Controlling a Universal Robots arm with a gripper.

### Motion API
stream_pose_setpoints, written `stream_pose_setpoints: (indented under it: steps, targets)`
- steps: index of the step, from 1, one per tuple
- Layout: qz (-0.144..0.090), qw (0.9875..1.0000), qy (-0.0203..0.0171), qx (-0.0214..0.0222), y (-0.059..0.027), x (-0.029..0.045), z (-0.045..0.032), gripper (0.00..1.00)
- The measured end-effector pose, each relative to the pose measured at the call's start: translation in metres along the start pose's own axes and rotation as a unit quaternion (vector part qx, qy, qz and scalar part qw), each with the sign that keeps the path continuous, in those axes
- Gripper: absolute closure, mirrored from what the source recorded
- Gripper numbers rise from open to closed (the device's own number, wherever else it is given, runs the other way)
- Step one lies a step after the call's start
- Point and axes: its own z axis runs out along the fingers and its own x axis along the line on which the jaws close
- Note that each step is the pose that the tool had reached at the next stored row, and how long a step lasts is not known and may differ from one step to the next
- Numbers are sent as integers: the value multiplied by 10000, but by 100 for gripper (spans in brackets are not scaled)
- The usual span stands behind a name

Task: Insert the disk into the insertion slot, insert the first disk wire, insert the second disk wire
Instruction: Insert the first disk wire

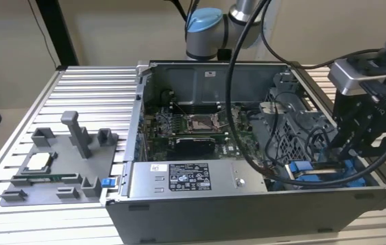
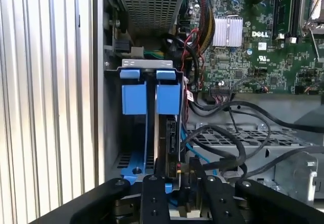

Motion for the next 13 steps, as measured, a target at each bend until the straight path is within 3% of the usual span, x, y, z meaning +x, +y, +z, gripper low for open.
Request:
stream_pose_setpoints:
  steps: [5, 13]
  targets:
    - [-46, 10000, -47, -9, -142, -1, -3, 0]
    - [-143, 9998, -89, -64, -287, -3, -18, 0]
